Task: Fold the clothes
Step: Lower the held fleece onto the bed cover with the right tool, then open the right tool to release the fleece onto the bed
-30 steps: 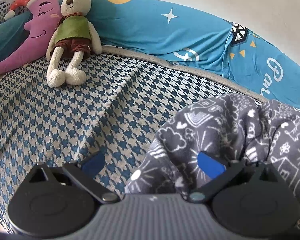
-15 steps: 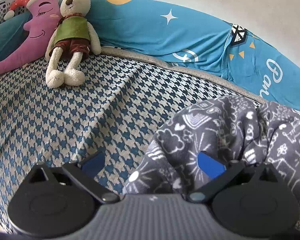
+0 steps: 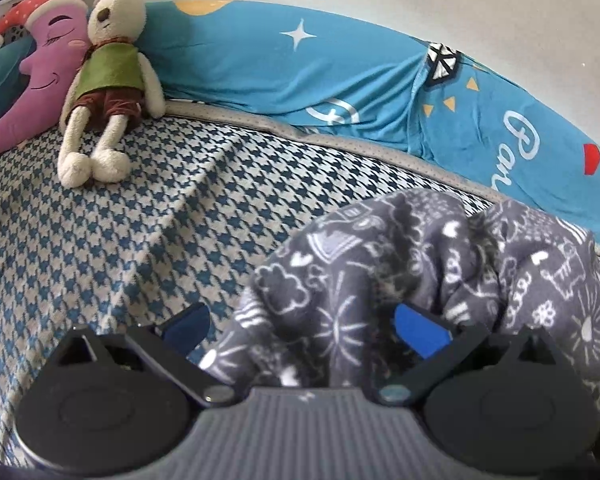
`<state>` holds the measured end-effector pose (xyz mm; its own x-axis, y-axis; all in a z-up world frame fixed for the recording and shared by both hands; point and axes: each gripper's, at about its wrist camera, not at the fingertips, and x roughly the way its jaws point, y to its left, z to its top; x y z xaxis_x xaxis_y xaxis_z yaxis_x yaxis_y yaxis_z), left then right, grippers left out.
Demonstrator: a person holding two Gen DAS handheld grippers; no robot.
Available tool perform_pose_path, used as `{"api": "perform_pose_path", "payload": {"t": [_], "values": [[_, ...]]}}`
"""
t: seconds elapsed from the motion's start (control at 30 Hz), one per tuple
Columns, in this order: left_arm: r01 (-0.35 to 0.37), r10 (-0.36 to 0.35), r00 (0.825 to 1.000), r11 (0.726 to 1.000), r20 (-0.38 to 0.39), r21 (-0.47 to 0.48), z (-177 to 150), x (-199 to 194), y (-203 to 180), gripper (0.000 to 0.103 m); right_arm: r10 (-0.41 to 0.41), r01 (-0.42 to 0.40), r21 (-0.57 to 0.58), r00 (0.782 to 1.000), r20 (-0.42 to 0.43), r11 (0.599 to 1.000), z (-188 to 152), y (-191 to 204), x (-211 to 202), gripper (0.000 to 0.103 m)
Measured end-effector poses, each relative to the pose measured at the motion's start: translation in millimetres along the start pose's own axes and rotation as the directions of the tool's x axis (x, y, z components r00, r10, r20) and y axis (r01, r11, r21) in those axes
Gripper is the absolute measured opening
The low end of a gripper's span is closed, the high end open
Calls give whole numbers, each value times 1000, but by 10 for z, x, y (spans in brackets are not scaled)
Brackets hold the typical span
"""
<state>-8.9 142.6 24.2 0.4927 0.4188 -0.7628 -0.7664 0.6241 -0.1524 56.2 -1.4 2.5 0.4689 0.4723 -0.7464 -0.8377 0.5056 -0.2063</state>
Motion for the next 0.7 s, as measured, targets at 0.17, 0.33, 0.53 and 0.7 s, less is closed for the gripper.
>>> {"api": "perform_pose_path", "payload": {"t": [0.17,0.33,0.53,0.7], "values": [[-5,5,1000,1000,-16,20,-33,88,-117,103,5,-5,6,1000,-5,1000,-42,-68,-40,49],[-33,36,999,998,-41,58,-79,195,-244,103,16,-15,18,1000,-7,1000,-68,-230,-112,50],[-83,89,995,990,-43,115,-136,270,-389,103,35,-35,81,999,-2,996,-135,-536,-233,53],[-91,97,994,987,-46,129,-157,280,-415,103,27,-27,111,1000,6,993,-170,-724,-306,58]]}}
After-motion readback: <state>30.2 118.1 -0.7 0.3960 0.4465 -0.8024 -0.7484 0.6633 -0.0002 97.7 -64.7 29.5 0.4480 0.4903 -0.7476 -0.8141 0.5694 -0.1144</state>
